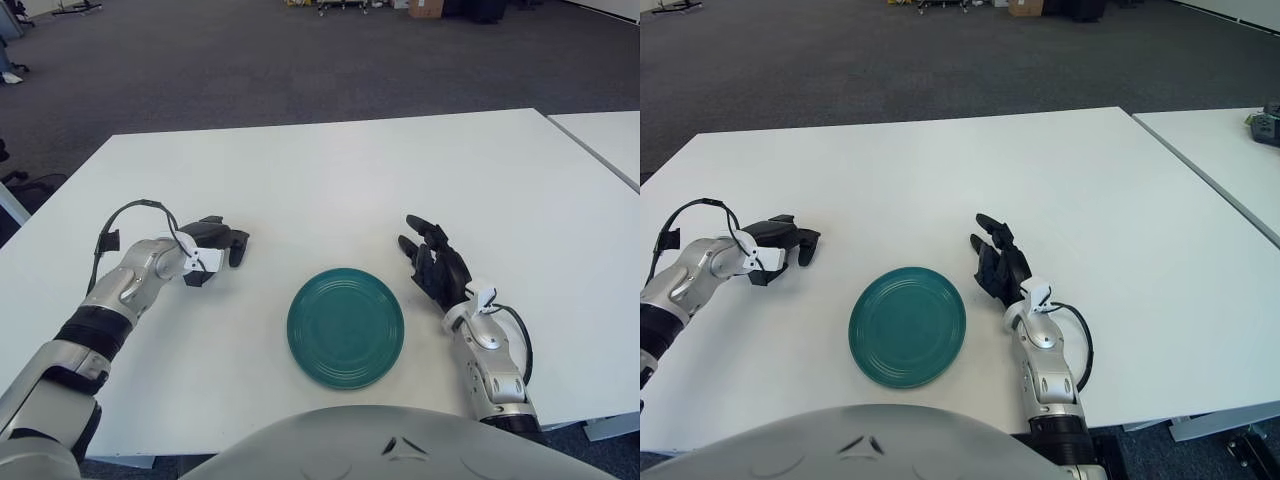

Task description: Put the gum into the plate.

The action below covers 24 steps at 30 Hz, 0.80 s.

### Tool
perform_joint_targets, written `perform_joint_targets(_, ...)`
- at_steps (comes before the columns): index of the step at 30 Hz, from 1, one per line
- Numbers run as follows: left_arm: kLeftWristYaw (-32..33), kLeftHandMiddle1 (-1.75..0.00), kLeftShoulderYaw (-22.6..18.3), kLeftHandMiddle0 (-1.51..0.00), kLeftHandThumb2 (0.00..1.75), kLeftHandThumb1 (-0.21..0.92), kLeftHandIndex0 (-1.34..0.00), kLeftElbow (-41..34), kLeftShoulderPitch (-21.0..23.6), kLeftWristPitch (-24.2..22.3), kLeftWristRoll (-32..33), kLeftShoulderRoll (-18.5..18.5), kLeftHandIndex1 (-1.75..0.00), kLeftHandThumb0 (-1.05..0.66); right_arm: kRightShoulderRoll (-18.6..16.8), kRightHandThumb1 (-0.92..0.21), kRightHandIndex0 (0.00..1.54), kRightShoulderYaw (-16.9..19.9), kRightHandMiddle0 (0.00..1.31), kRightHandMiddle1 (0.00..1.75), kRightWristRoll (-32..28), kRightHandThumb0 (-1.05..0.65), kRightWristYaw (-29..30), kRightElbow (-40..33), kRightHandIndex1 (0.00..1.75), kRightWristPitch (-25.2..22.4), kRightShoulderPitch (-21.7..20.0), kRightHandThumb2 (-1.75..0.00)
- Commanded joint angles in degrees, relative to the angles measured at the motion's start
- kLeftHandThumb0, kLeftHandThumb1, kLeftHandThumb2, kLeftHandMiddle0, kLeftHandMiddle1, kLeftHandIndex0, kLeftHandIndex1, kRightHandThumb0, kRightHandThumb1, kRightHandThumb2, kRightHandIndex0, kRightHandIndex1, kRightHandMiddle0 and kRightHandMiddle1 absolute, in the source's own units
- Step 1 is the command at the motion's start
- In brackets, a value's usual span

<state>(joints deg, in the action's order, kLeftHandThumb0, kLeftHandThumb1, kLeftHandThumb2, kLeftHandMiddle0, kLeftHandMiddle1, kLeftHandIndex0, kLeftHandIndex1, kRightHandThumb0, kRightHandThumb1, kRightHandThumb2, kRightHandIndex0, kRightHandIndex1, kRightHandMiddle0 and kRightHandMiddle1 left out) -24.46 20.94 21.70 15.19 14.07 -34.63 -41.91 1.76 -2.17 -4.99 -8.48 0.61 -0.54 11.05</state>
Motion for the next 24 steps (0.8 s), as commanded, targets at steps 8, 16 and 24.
perform_joint_targets(8,-2.4,-1.45,0.2,-0.65,1.34,0.22,-0.66,-0.1,-2.9,0.1,1.5,-0.3,-1.75,0.0,0.4,-0.92,0.35,0.2,0.0,0.62,0.0,-0.77,0.0,3.5,0.01,-3.2,1.8,-0.9)
perform_joint_targets(16,-1.2,-1.38,-2.4,-0.73,1.35,0.18,-0.67,-2.1,-4.3,-1.1,3.5,-0.2,-1.75,0.0,0.2,-0.92,0.35,0.2,0.0,0.62,0.0,-0.77,0.1,3.3,0.01,-3.6,1.9,-0.9)
perform_joint_targets(24,-0.9,-1.31,-6.5,-0.79,1.36,0.16,-0.67,-6.6,-4.9,0.1,5.9,-2.6,-1.75,0.0,0.3,-0.92,0.36,0.1,0.0,0.64,0.3,-0.78,0.4,2.9,0.01,-3.6,2.3,-0.9)
